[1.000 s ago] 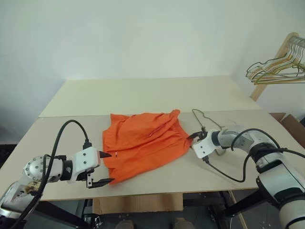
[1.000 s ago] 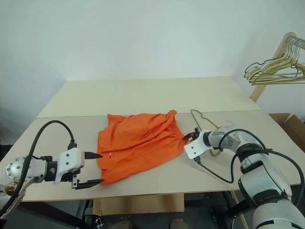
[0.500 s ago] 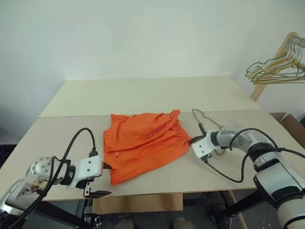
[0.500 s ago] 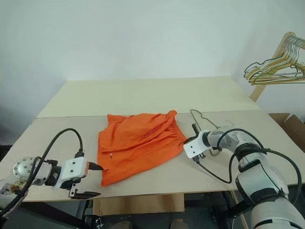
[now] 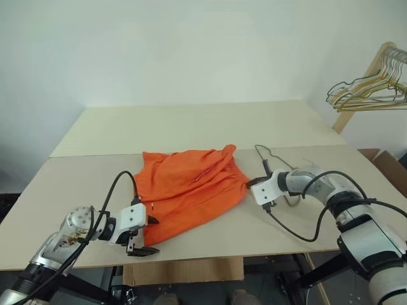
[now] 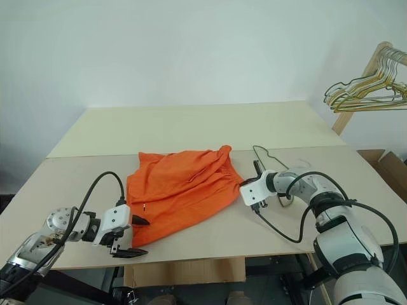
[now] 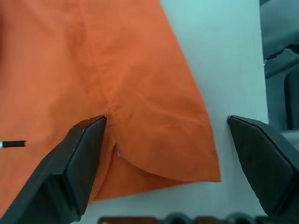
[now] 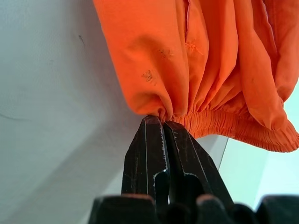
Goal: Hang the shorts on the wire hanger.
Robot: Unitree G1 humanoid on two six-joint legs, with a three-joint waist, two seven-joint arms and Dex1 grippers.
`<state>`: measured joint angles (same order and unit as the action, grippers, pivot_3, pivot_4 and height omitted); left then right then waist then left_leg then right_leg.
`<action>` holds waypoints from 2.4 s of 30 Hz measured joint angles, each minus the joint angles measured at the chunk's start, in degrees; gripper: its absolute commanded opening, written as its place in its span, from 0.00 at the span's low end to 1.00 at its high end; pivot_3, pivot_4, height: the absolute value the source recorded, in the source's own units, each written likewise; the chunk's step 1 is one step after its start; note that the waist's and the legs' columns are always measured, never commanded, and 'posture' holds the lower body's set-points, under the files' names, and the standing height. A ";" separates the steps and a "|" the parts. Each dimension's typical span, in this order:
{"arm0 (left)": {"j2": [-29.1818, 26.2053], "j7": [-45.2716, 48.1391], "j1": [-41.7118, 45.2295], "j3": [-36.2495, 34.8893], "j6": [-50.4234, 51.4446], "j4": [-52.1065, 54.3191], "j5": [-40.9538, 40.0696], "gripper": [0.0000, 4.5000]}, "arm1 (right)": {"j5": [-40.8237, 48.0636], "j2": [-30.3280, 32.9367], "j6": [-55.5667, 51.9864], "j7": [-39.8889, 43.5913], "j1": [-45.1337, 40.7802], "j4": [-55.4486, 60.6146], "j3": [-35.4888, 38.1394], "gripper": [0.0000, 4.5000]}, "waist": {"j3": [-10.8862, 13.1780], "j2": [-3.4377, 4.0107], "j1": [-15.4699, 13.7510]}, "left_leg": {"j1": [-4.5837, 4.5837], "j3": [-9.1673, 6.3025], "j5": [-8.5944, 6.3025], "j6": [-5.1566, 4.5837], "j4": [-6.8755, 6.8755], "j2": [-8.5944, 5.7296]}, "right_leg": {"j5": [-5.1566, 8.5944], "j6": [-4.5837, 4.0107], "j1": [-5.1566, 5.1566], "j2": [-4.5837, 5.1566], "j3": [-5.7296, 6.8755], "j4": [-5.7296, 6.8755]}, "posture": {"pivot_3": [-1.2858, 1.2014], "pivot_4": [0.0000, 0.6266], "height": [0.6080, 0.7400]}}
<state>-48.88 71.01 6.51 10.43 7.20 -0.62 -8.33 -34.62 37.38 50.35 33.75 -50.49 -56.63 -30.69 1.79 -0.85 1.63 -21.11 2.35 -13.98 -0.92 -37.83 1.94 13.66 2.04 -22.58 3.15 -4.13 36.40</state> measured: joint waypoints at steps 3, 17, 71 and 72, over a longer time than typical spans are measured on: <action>0.30 -0.32 0.52 0.43 -1.00 -0.57 0.65 0.66 | 0.17 0.02 -0.54 0.09 0.19 0.92 0.14 0.00 | -0.02 0.03 0.25 | 0.05 -0.01 0.00 0.00 0.00 -0.01 | 0.00 0.00 0.04 0.00 0.00 0.06 | 0.53 0.00 1.00; 1.20 -2.59 1.86 0.75 -1.14 -2.23 2.03 0.01 | 2.29 0.27 -1.81 2.75 1.01 2.86 0.47 0.00 | -0.05 0.08 0.75 | 0.24 -0.04 0.00 0.00 0.00 -0.02 | 0.15 -0.09 0.10 -0.01 -0.01 0.36 | 0.54 0.00 1.00; -1.75 -18.31 -2.19 -12.14 -5.95 10.61 1.41 0.01 | 18.67 2.54 -23.81 -0.79 19.51 35.97 15.57 0.00 | 0.21 -0.25 0.25 | -0.25 -0.04 0.45 0.37 -0.01 0.01 | 0.01 0.06 -0.42 -0.02 0.07 0.39 | 0.54 0.00 1.00; -2.37 -17.59 -3.05 -11.72 -5.84 11.07 1.63 0.01 | 18.04 3.86 -23.05 1.42 19.56 35.44 14.77 0.00 | 0.21 -0.25 0.14 | -0.26 -0.02 0.45 0.37 -0.01 0.00 | 0.02 0.06 -0.44 0.00 0.07 0.38 | 0.54 0.00 1.00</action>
<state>-51.26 53.43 3.46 -1.30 1.35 10.45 -6.69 -16.58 41.25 27.30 35.17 -30.92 -21.19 -15.92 2.00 -1.10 1.77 -21.37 2.32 -13.53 -0.55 -37.84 1.94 13.68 2.10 -23.02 3.15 -4.06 36.78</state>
